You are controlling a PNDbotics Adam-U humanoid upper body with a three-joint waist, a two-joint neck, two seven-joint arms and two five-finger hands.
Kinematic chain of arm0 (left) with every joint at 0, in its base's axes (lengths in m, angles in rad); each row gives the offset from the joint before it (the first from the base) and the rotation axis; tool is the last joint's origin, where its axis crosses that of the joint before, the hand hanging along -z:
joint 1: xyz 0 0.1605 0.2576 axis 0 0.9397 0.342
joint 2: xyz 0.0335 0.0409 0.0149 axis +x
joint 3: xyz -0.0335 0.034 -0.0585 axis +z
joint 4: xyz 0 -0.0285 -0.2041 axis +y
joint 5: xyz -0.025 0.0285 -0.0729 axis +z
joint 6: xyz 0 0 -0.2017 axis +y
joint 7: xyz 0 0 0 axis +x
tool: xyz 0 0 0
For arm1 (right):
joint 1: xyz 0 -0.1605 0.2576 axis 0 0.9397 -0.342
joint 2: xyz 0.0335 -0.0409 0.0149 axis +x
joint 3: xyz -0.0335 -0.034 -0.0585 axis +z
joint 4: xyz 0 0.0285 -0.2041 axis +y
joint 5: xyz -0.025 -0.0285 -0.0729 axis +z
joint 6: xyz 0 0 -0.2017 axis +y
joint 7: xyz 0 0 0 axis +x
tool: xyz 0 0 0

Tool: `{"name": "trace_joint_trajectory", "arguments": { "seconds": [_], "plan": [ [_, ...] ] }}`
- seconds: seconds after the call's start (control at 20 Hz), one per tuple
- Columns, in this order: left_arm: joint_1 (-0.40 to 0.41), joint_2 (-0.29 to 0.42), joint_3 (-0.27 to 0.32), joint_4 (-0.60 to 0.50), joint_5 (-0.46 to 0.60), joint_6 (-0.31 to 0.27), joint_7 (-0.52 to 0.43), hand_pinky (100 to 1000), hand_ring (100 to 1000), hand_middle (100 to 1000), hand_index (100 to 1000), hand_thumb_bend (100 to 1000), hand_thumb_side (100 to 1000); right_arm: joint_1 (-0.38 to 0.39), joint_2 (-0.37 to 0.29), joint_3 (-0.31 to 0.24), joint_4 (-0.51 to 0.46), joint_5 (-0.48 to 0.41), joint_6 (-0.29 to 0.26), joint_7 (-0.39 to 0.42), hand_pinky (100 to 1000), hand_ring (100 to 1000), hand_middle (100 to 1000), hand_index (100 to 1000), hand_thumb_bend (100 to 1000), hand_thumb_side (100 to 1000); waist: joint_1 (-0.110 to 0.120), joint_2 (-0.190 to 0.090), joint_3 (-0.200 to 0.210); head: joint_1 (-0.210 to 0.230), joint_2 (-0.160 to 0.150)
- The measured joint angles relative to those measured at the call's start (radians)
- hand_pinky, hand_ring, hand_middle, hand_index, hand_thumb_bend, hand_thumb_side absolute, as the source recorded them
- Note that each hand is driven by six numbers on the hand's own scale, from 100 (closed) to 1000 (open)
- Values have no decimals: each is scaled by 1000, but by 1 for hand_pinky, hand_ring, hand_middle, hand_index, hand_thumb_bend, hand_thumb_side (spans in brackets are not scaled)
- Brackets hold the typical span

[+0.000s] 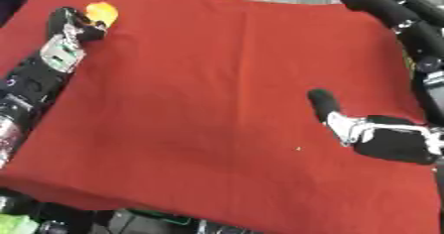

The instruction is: Pick up the objects with one hand, pass them to the other hand, and then place them into the box on the other side of the table.

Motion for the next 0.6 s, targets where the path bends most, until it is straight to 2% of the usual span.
{"name": "trace_joint_trajectory", "arguments": {
  "seconds": [0.05, 0.1, 0.2, 0.25, 0.35, 0.4, 0.45, 0.6],
  "plan": [
    [0, 1, 0, -9, 1, 0, -1, 615, 503, 470, 625, 337, 211, 0, 0, 0, 1, 0, 0, 0, 825, 802, 816, 935, 308, 501, 0, 0, 2, 0, 0],
    [0, 4, 0, -16, 1, 1, 0, 625, 526, 497, 656, 444, 262, 1, 0, 0, 3, 1, 0, 0, 825, 802, 816, 935, 308, 501, 0, 0, 3, 0, 0],
    [0, 13, 0, -28, 1, 4, 10, 670, 609, 597, 764, 759, 431, 2, 0, 0, 5, 2, 0, 0, 825, 802, 816, 935, 306, 504, 0, 0, 3, 0, 0],
    [0, 17, 0, -30, -2, 6, 22, 688, 638, 632, 796, 835, 462, 3, 0, 0, 5, 3, 0, 0, 825, 803, 816, 936, 307, 504, 0, 0, 3, 0, 0],
    [-2, 22, 0, -31, -16, 13, 53, 713, 684, 691, 841, 915, 493, 3, 0, 0, 6, 4, 0, 0, 824, 803, 815, 936, 306, 505, 0, 0, 4, 1, 0],
    [-3, 23, 1, -28, -24, 19, 69, 713, 684, 691, 841, 915, 493, 3, 0, 0, 6, 4, 0, 0, 824, 803, 815, 936, 306, 505, 0, 0, 3, 1, 0],
    [-5, 24, 1, -22, -33, 24, 84, 734, 717, 734, 872, 987, 542, 3, 0, 0, 6, 4, 0, 0, 824, 803, 815, 936, 306, 505, 0, 0, 3, 1, 0],
    [-13, 25, 6, 10, -53, 42, 120, 741, 730, 754, 886, 1000, 586, 3, 0, 2, 6, 4, 0, 0, 824, 803, 815, 936, 304, 506, 0, 0, -6, 8, 0]
  ]
}}
